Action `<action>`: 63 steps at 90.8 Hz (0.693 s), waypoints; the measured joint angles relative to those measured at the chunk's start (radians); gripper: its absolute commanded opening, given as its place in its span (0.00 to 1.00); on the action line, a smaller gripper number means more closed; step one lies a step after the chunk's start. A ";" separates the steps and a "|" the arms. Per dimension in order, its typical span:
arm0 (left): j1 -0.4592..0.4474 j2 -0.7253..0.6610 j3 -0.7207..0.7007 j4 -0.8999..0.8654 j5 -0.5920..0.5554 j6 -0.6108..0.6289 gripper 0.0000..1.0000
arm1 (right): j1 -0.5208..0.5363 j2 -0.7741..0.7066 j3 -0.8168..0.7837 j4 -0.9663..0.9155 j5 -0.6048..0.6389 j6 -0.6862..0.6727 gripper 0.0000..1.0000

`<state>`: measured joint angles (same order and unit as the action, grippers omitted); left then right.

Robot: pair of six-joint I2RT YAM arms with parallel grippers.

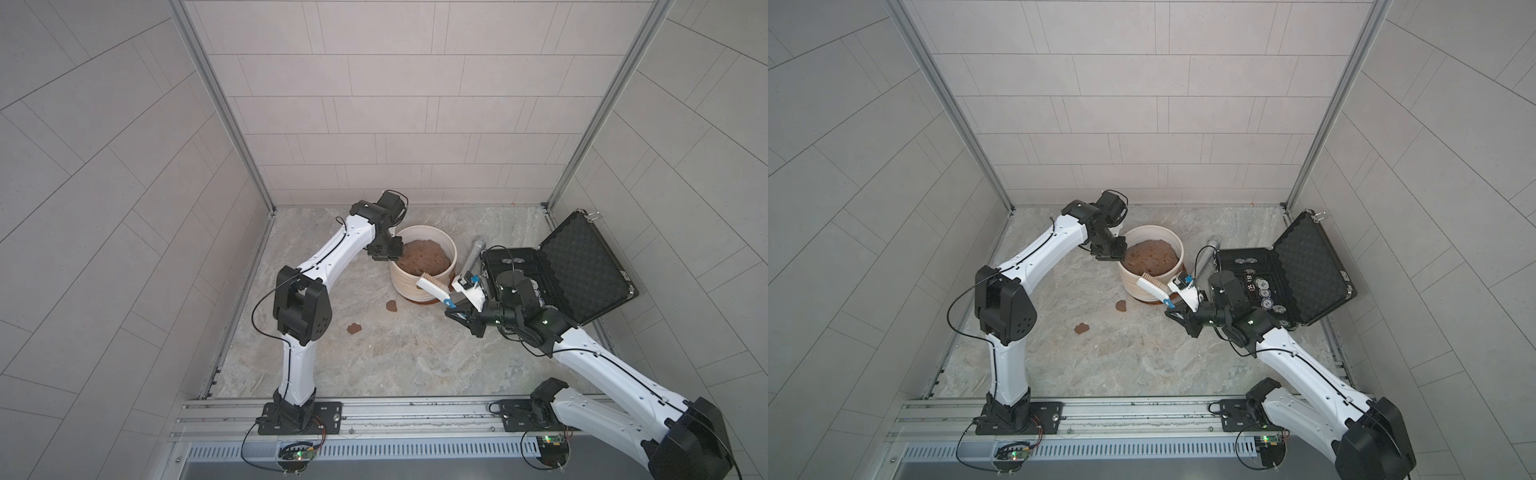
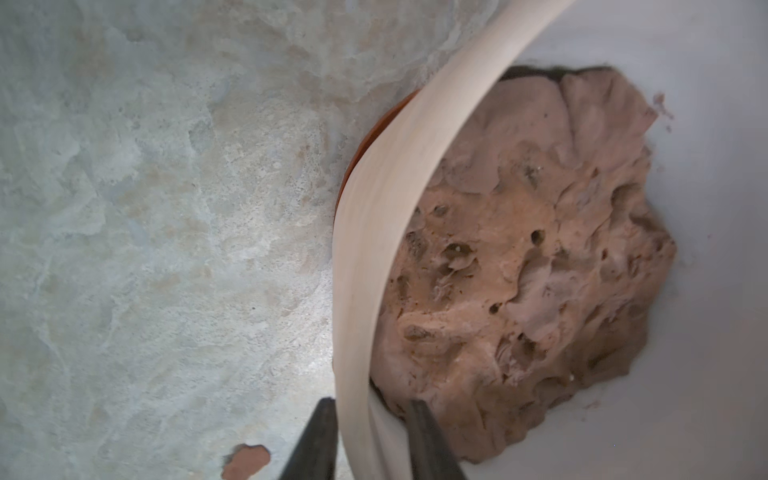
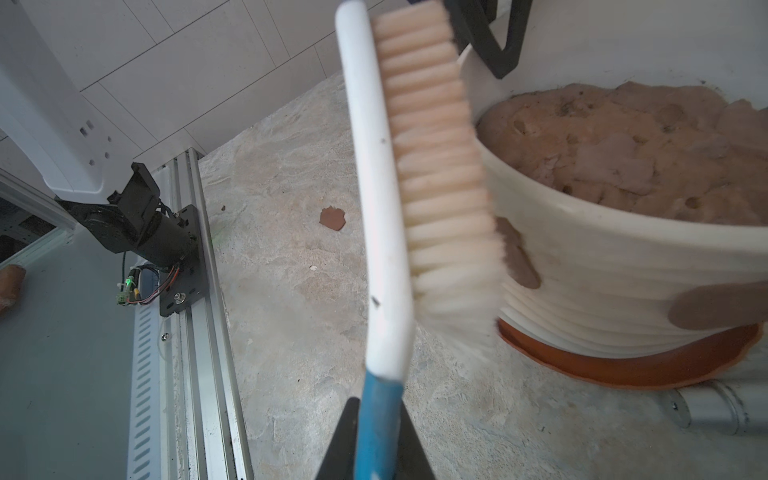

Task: Scrub the dried mud off the ceramic pot
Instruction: Rotate the pot on the tray.

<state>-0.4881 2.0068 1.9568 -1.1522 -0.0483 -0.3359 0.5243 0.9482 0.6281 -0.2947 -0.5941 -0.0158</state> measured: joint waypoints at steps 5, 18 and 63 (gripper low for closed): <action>-0.001 0.006 0.018 -0.004 -0.013 -0.004 0.19 | 0.000 -0.001 0.000 0.000 0.006 0.001 0.00; -0.001 0.063 0.113 -0.068 -0.024 0.023 0.16 | 0.000 -0.002 0.000 -0.002 0.018 0.001 0.00; 0.015 0.210 0.359 -0.166 0.044 0.301 0.09 | 0.002 -0.004 0.000 -0.013 -0.039 -0.008 0.00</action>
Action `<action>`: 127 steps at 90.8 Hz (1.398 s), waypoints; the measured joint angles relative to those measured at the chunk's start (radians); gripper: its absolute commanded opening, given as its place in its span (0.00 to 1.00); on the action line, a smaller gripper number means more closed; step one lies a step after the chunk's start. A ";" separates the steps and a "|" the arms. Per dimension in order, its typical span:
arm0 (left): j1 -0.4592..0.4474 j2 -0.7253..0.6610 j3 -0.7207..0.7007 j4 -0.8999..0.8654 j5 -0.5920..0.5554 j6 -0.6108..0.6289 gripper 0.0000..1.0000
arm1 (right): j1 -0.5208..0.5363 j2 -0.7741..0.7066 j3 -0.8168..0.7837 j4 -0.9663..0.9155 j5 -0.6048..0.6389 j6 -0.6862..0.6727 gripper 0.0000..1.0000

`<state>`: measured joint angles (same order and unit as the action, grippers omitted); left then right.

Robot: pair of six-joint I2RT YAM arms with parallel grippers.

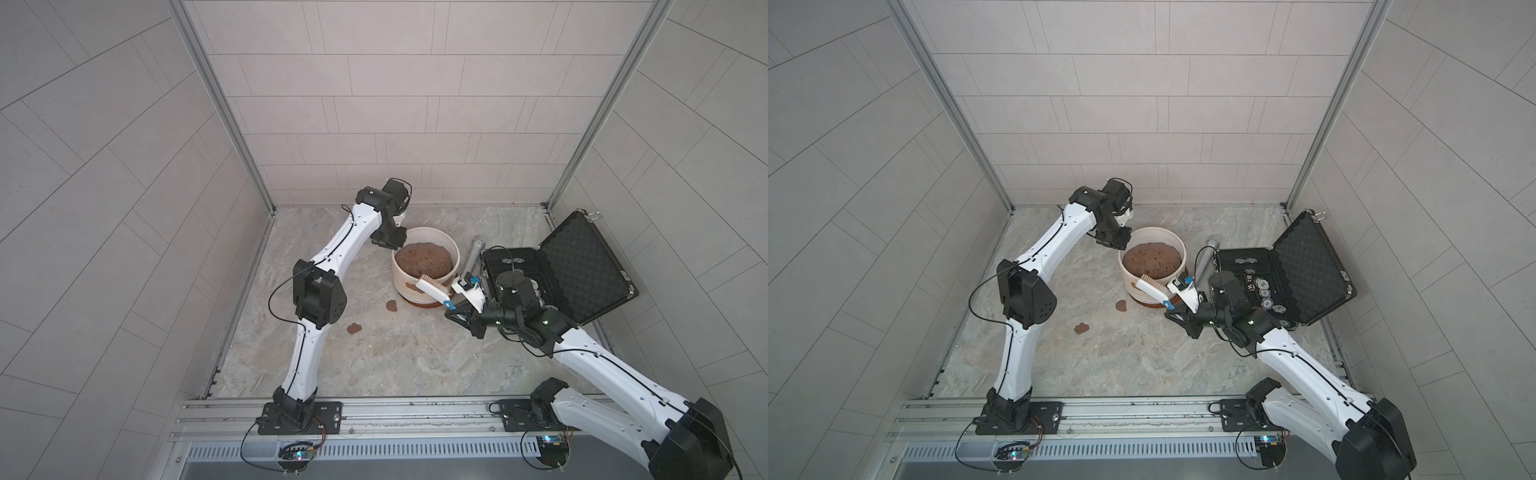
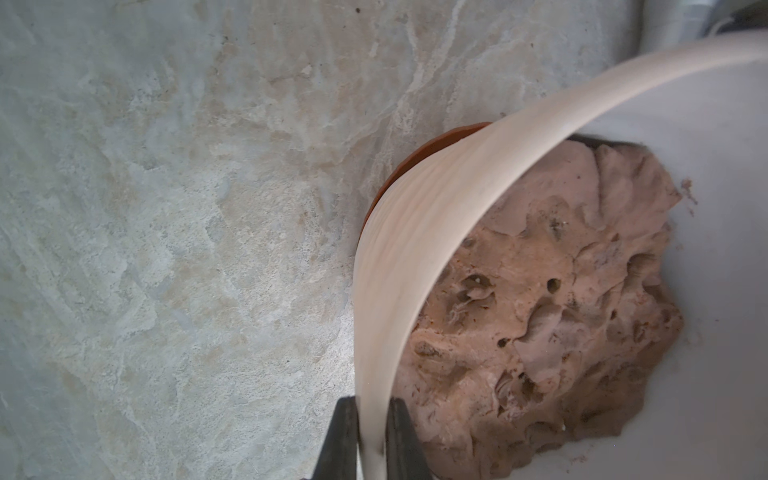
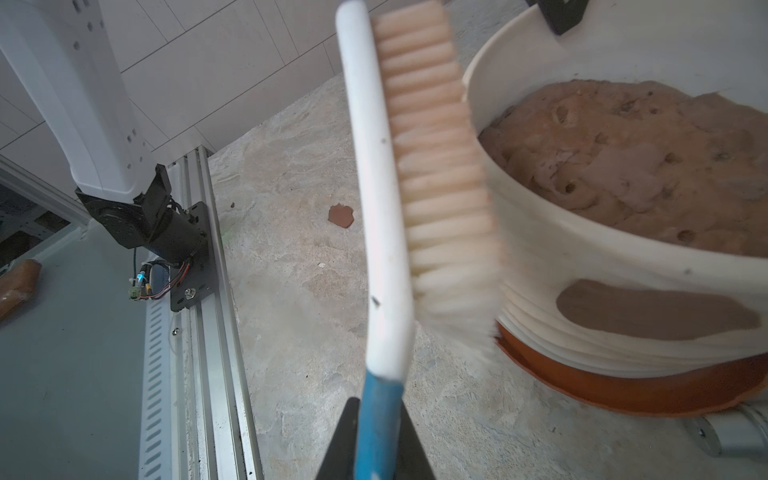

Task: Scrub the dried mud off the ceramic pot
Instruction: Rotate the pot on the tray, then brush off the soil from the pot.

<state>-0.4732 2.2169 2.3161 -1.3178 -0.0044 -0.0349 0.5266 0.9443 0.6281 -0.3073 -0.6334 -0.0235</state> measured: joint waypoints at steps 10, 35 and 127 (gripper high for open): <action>0.004 0.001 0.001 0.000 0.032 0.072 0.10 | 0.008 0.005 0.011 -0.025 -0.015 -0.012 0.00; 0.016 0.068 0.148 -0.062 0.121 0.199 0.78 | 0.081 0.113 0.111 -0.083 0.063 -0.029 0.00; 0.205 -0.445 -0.564 0.054 0.336 0.113 1.00 | 0.283 0.410 0.094 0.110 0.289 0.172 0.00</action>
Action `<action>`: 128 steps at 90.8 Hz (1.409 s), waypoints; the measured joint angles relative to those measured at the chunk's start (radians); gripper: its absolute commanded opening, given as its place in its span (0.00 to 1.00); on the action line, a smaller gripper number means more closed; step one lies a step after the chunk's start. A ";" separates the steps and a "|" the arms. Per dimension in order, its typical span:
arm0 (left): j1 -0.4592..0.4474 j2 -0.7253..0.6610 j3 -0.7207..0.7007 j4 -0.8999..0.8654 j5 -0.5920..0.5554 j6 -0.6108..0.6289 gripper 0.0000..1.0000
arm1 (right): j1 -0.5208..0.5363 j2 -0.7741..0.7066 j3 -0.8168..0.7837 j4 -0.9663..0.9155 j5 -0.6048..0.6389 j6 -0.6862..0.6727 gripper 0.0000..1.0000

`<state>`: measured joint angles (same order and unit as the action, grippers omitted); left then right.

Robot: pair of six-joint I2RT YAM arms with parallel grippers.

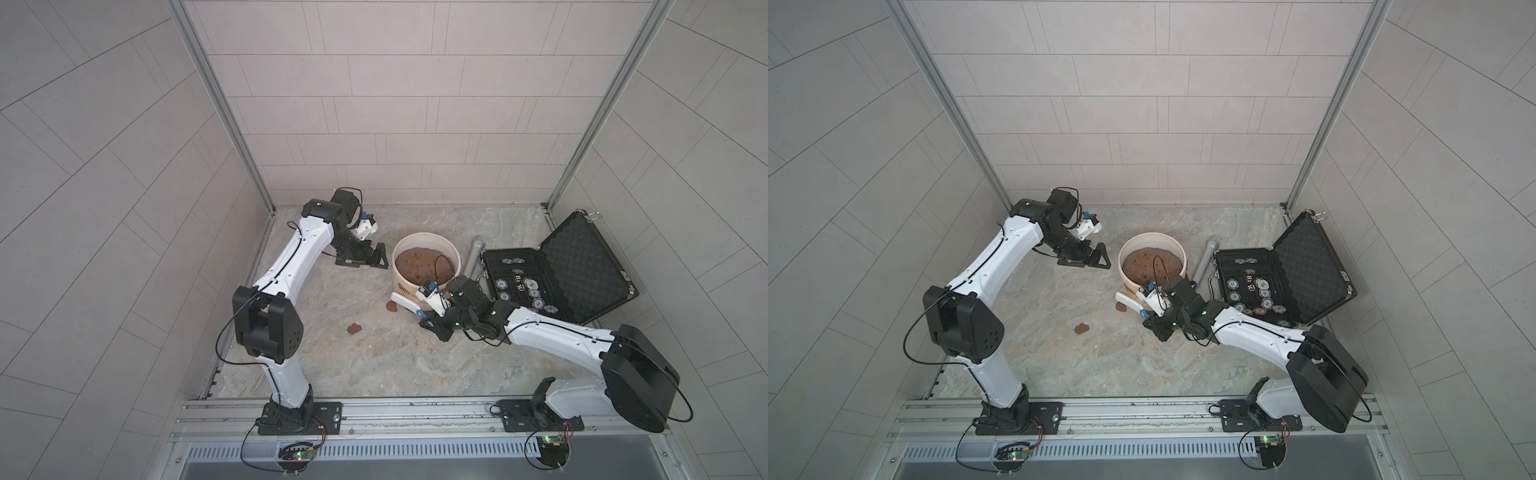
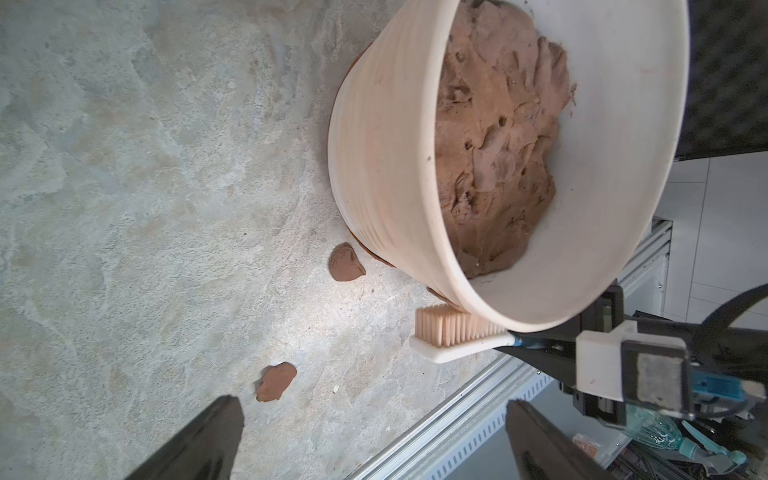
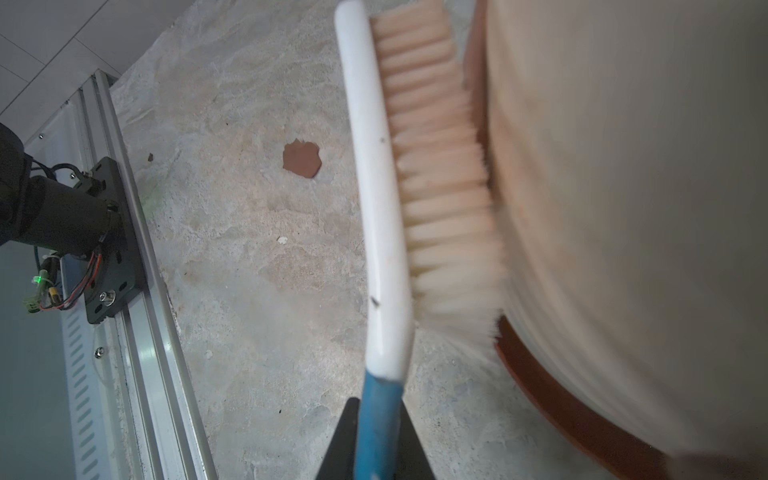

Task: Scrub the dried mud off the ceramic pot
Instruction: Brush off the soil from the pot.

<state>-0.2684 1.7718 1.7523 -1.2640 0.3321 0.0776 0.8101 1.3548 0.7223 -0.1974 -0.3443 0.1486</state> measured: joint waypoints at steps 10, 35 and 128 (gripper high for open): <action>0.001 -0.013 -0.028 0.015 -0.008 -0.003 1.00 | 0.077 -0.005 -0.026 -0.026 0.007 0.021 0.00; 0.001 -0.014 -0.034 0.047 -0.018 -0.039 1.00 | 0.123 -0.235 -0.066 -0.105 0.149 0.111 0.00; 0.090 -0.087 -0.115 0.134 -0.174 -0.168 1.00 | 0.168 0.000 -0.001 0.051 0.364 0.333 0.00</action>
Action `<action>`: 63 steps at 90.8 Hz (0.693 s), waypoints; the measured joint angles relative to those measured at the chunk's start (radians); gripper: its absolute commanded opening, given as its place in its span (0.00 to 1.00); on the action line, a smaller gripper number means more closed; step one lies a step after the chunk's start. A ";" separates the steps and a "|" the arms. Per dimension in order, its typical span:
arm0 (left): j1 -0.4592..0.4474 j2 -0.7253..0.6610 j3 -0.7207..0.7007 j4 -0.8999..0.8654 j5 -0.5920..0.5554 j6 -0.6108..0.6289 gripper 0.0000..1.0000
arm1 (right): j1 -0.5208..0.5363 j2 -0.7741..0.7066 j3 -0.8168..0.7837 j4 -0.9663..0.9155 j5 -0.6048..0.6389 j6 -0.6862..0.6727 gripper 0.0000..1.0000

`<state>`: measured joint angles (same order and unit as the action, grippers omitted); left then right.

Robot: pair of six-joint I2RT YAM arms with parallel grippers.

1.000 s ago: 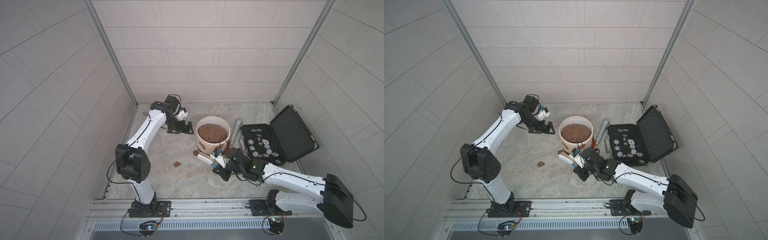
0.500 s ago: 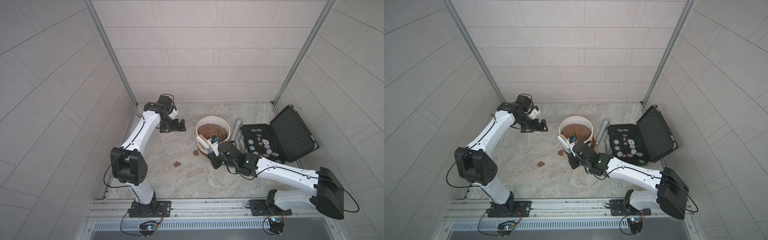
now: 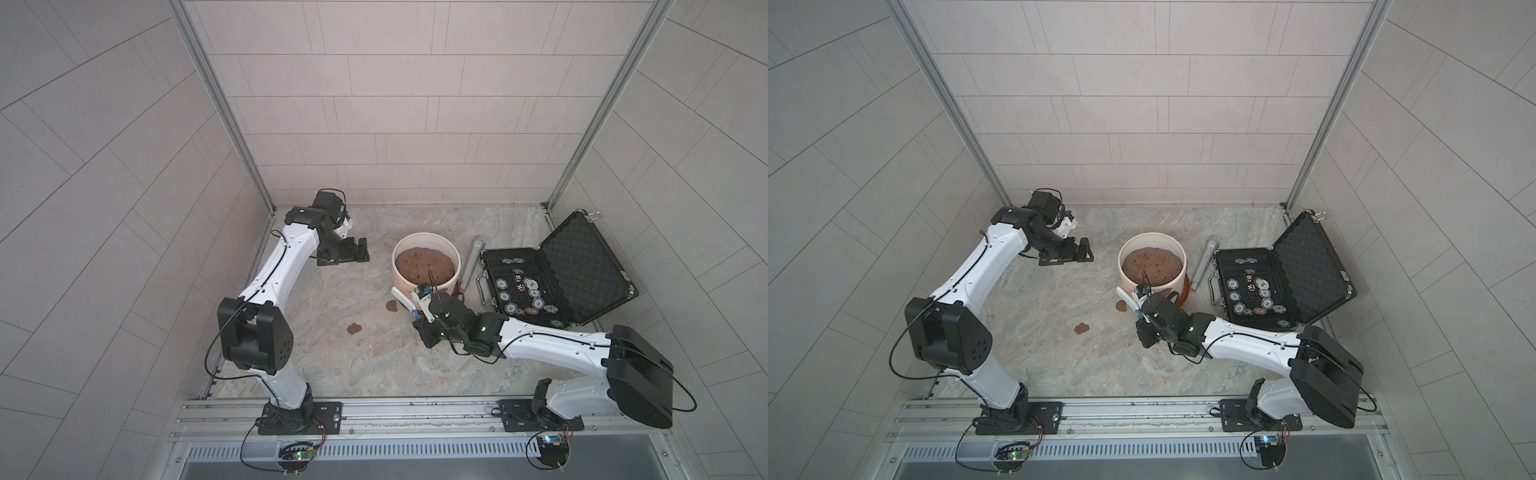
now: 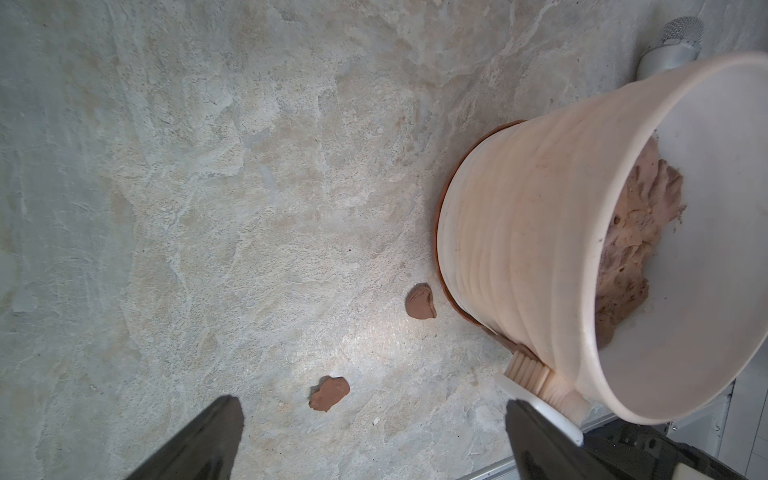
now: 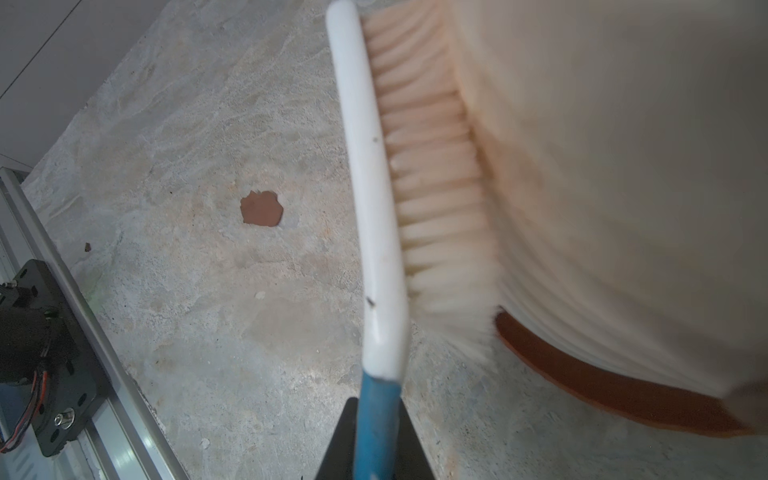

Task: Scrub the dried mud off the ceramic pot
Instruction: Brush off the soil from the pot.

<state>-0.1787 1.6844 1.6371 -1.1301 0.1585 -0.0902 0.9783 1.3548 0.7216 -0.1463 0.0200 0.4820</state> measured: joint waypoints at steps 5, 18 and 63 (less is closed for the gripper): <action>0.000 0.000 0.000 0.001 0.000 0.000 1.00 | -0.011 0.000 -0.021 0.010 -0.021 -0.005 0.00; 0.000 0.000 -0.009 0.004 0.002 0.000 1.00 | -0.021 0.008 -0.050 0.003 -0.054 -0.029 0.00; 0.000 0.000 -0.012 0.008 0.013 0.000 1.00 | 0.255 -0.268 -0.022 -0.277 -0.084 -0.138 0.00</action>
<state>-0.1787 1.6844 1.6249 -1.1217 0.1711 -0.0902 1.2335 1.0870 0.6994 -0.4236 -0.0639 0.3443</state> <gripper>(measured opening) 0.999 0.153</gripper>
